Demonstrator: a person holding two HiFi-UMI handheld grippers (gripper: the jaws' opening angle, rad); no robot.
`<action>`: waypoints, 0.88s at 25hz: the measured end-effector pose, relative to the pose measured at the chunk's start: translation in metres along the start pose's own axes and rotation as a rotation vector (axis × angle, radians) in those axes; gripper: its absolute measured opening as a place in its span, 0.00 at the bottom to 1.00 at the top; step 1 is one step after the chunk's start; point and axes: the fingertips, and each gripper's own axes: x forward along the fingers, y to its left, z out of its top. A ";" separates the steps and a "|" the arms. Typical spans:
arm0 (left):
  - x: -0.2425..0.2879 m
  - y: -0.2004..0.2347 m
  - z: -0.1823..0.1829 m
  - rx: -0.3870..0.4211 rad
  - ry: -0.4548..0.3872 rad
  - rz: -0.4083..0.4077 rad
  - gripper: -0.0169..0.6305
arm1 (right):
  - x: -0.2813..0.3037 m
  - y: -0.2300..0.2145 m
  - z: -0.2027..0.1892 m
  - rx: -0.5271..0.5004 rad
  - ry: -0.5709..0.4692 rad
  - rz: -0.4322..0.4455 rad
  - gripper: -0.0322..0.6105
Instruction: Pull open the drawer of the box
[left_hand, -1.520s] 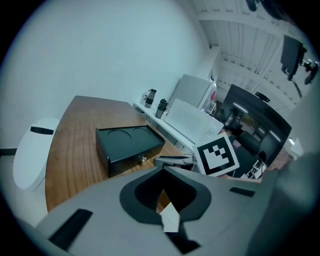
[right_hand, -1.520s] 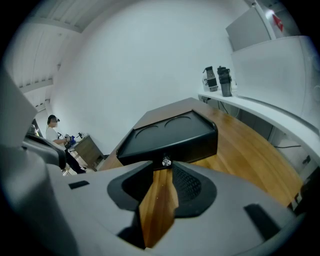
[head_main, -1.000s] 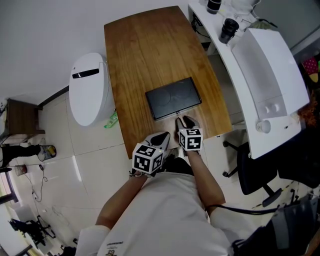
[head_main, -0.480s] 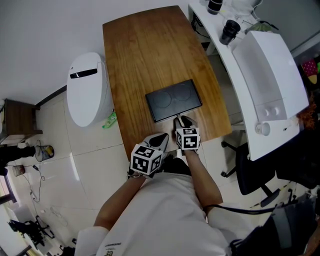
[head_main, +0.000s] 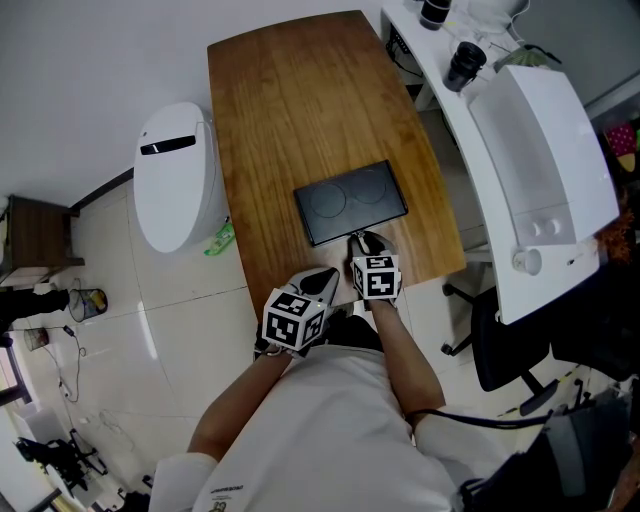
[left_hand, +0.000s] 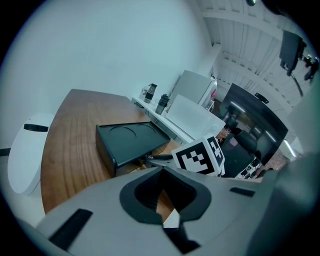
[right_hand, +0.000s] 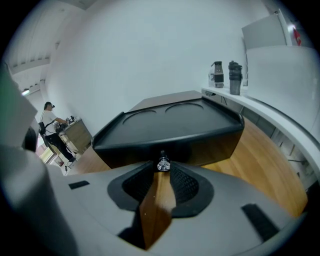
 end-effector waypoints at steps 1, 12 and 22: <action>0.000 0.000 0.000 0.000 0.000 0.000 0.03 | 0.000 0.000 0.000 -0.004 0.001 0.000 0.19; 0.001 0.002 -0.001 -0.008 0.001 0.004 0.03 | 0.000 -0.004 -0.001 -0.018 0.005 -0.009 0.14; 0.003 0.001 -0.001 -0.005 0.010 0.002 0.03 | 0.000 -0.003 -0.001 -0.027 0.003 -0.012 0.14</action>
